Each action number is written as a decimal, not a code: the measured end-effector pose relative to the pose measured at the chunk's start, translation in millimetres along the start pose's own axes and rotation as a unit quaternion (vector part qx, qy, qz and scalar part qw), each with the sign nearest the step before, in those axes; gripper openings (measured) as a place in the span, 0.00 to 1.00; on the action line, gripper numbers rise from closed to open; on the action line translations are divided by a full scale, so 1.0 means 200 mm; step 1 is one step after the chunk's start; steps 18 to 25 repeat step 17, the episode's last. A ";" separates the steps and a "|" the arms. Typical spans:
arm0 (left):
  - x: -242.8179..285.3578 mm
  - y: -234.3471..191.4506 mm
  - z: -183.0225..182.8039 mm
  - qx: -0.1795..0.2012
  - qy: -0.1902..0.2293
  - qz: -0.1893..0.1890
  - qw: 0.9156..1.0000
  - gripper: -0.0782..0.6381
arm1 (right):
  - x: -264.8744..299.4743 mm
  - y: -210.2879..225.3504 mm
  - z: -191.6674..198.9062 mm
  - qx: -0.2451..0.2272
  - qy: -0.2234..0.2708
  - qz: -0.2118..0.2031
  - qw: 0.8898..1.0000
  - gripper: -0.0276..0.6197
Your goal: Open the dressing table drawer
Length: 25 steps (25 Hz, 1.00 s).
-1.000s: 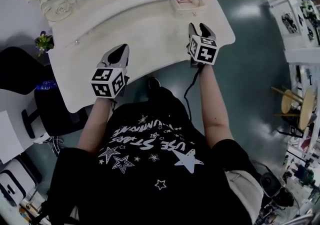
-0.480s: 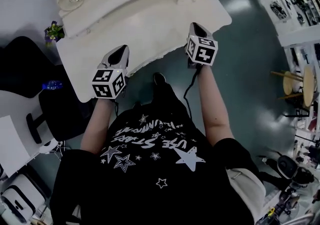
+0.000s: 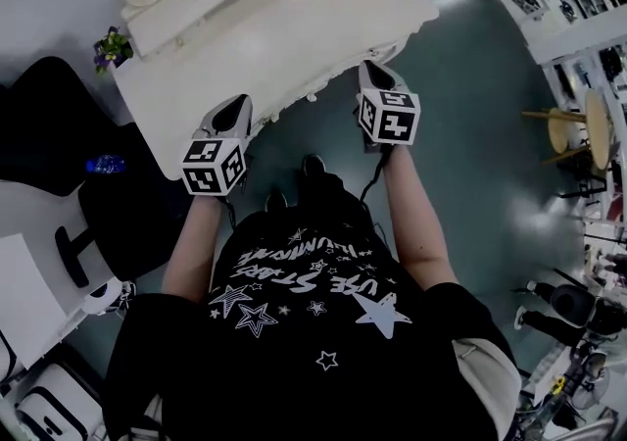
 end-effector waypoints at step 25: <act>-0.06 0.52 0.10 0.018 -0.028 0.023 0.999 0.11 | -0.48 0.19 0.29 0.033 0.015 -0.037 0.999 0.09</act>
Point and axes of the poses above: the fingertips, and each gripper's own axes: x forward along the fingers, y to its right, z out of its underside, the point moved 10 cm from there along -x, backward along the fingers, and after that the axes turned 3 degrees about -y, right-handed, at the moved point
